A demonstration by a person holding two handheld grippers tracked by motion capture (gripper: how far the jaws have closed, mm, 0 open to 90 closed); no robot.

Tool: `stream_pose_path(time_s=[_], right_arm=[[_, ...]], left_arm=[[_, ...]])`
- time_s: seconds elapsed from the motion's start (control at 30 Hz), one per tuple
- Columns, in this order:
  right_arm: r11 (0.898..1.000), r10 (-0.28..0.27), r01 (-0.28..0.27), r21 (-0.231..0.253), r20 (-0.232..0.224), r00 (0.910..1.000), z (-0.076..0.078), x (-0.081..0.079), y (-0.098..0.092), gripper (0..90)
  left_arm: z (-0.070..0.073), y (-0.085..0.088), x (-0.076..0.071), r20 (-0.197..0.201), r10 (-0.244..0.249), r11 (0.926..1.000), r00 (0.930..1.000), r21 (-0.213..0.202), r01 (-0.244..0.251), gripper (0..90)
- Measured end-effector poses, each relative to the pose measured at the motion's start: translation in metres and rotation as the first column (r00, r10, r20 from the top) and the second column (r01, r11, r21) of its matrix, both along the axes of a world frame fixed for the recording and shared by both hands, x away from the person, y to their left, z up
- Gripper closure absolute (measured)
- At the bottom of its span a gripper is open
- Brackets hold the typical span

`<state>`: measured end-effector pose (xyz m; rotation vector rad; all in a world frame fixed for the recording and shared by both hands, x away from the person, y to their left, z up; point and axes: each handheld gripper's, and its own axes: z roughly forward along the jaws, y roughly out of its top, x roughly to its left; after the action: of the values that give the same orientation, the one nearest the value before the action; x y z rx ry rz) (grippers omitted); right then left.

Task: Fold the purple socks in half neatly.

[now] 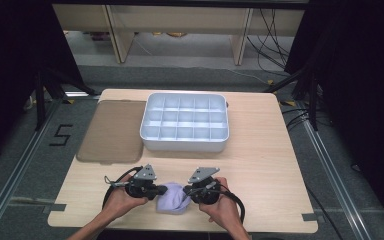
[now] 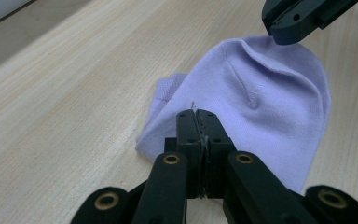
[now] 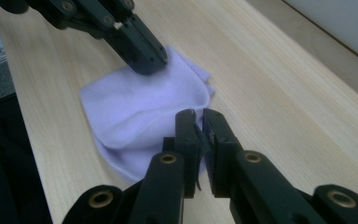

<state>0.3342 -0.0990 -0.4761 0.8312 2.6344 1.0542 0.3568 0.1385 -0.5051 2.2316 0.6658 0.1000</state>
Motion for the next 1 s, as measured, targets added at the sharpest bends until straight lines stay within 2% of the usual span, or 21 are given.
stream_pose_path(time_s=[0.07, 0.17, 0.2, 0.23, 0.27, 0.3, 0.33, 0.4, 0.43, 0.47, 0.53, 0.57, 0.6, 0.63, 0.67, 0.7, 0.73, 0.8, 0.83, 0.87, 1.0], right_arm=[[1.0, 0.008, -0.008, -0.006, -0.019, 0.9998, 0.003, -0.001, 0.003, 85.3], [0.999, 0.033, -0.033, 0.001, 0.01, 0.9994, 0.004, 0.0, 0.006, 85.3], [0.999, 0.033, -0.033, 0.001, 0.01, 0.9994, 0.004, 0.0, 0.006, 85.3], [0.999, 0.03, -0.03, 0.012, -0.011, 0.9995, 0.007, -0.002, 0.008, 85.3], [0.999, 0.052, -0.052, 0.013, -0.005, 0.9986, 0.007, -0.001, 0.009, 85.3], [0.999, 0.043, -0.042, 0.028, -0.002, 0.9991, 0.006, -0.001, 0.01, 85.3], [0.999, 0.045, -0.045, 0.015, -0.006, 0.999, 0.007, -0.002, 0.01, 85.3], [0.998, 0.063, -0.063, 0.029, -0.012, 0.9979, 0.005, -0.003, 0.014, 85.3], [0.998, 0.06, -0.06, 0.02, -0.017, 0.9981, 0.005, -0.005, 0.014, 85.4], [0.996, 0.084, -0.084, 0.019, -0.033, 0.9959, 0.004, -0.005, 0.015, 85.4], [0.994, 0.107, -0.107, 0.001, -0.049, 0.993, 0.002, -0.008, 0.016, 85.3], [0.995, 0.104, -0.104, -0.005, -0.057, 0.9929, 0.0, -0.01, 0.018, 85.0], [0.993, 0.113, -0.115, -0.022, -0.078, 0.9906, -0.002, -0.011, 0.018, 84.9], [0.993, 0.113, -0.115, -0.022, -0.078, 0.9906, -0.002, -0.011, 0.018, 84.9], [0.991, 0.12, -0.124, -0.044, -0.087, 0.9889, -0.007, -0.012, 0.018, 84.9], [0.991, 0.124, -0.128, -0.041, -0.092, 0.988, -0.009, -0.013, 0.018, 84.9], [0.99, 0.123, -0.128, -0.051, -0.095, 0.9879, -0.012, -0.013, 0.018, 84.9], [0.99, 0.121, -0.127, -0.059, -0.097, 0.9879, -0.015, -0.013, 0.02, 85.1], [0.992, 0.103, -0.111, -0.067, -0.116, 0.988, -0.015, -0.014, 0.021, 85.1], [0.99, 0.117, -0.123, -0.067, -0.091, 0.989, -0.016, -0.013, 0.023, 85.1], [0.994, 0.092, -0.097, -0.058, -0.086, 0.992, -0.018, -0.013, 0.03, 85.1]], left_arm=[[0.002, 0.0, -0.001, 0.0, 0.002, 1.0, 1.0, -0.01, -0.002, 87.6], [0.009, 0.006, 0.001, 0.015, 0.022, 0.9993, 0.9996, -0.03, -0.021, 87.0], [0.009, 0.006, 0.001, 0.015, 0.022, 0.9993, 0.9996, -0.03, -0.021, 86.7], [0.009, 0.008, 0.001, 0.015, 0.029, 0.9988, 0.9995, -0.04, -0.028, 85.9], [0.011, 0.011, 0.001, 0.01, 0.036, 0.9983, 0.9993, -0.045, -0.036, 85.0], [0.011, 0.013, 0.0, -0.001, 0.048, 0.9974, 0.9988, -0.054, -0.048, 84.3], [0.011, 0.013, 0.0, -0.001, 0.048, 0.9974, 0.9988, -0.054, -0.048, 83.1], [0.014, 0.022, -0.006, -0.032, 0.058, 0.9958, 0.9978, -0.069, -0.06, 76.7], [0.014, 0.022, -0.006, -0.032, 0.058, 0.9958, 0.9978, -0.069, -0.06, 73.5], [0.014, 0.028, -0.011, -0.063, 0.077, 0.9927, 0.995, -0.087, -0.083, 70.9], [0.014, 0.031, -0.012, -0.075, 0.083, 0.9927, 0.9937, -0.081, -0.089, 64.9], [0.012, 0.036, -0.014, -0.102, 0.105, 0.9904, 0.9892, -0.078, -0.114, 62.6], [0.012, 0.036, -0.014, -0.102, 0.105, 0.9904, 0.9892, -0.078, -0.114, 61.2], [0.012, 0.038, -0.015, -0.117, 0.114, 0.9894, 0.9866, -0.078, -0.123, 61.2], [0.01, 0.041, -0.018, -0.137, 0.127, 0.9871, 0.9824, -0.08, -0.139, 58.2], [0.01, 0.041, -0.018, -0.137, 0.127, 0.9871, 0.9824, -0.08, -0.139, 56.9], [0.01, 0.043, -0.02, -0.16, 0.144, 0.9834, 0.9766, -0.087, -0.159, 55.6], [0.008, 0.043, -0.02, -0.165, 0.139, 0.9839, 0.9764, -0.088, -0.155, 53.1], [0.007, 0.042, -0.02, -0.181, 0.142, 0.9832, 0.9732, -0.089, -0.159, 51.9], [0.006, 0.041, -0.02, -0.184, 0.136, 0.9842, 0.9734, -0.086, -0.154, 51.5], [0.003, 0.036, -0.019, -0.209, 0.124, 0.9871, 0.9701, -0.074, -0.142, 51.2]])
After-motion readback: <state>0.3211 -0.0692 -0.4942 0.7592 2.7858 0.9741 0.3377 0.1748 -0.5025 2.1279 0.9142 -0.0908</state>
